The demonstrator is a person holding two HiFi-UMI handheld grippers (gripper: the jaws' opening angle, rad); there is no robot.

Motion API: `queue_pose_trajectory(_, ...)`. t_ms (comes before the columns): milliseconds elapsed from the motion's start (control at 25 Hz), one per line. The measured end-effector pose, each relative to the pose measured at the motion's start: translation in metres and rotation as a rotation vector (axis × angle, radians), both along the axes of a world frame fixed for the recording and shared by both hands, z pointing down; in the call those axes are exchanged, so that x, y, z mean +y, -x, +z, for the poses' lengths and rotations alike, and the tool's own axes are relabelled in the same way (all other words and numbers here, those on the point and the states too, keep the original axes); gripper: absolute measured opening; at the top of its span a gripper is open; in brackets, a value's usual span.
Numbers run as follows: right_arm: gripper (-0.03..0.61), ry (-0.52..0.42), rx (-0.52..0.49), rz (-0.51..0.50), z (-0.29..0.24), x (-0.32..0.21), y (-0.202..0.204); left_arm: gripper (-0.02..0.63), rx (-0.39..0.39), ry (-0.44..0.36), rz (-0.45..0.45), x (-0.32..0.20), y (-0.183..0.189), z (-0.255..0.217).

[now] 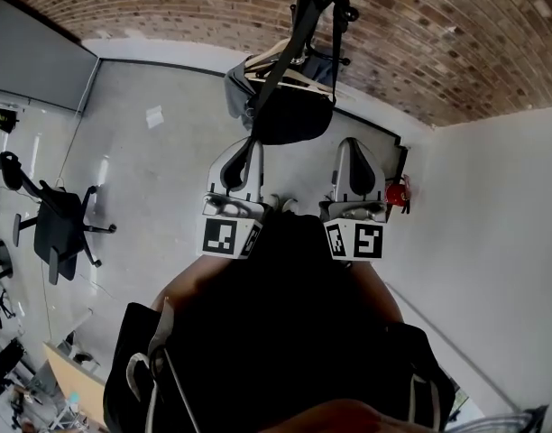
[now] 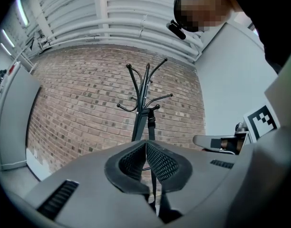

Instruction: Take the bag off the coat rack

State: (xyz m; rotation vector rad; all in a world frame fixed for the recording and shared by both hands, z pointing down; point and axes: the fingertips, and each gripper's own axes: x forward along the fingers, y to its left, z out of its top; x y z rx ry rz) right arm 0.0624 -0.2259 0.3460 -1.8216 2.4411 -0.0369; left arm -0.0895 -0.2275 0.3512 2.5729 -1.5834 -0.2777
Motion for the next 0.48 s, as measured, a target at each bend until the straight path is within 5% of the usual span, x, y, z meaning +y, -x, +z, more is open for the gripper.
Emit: queue_pose_trajectory(480,0.024,-0.003,0.019,0.038,-0.004,-0.030,-0.024,0.023,0.008,-0.029,0.046,-0.032,-0.019,-0.006)
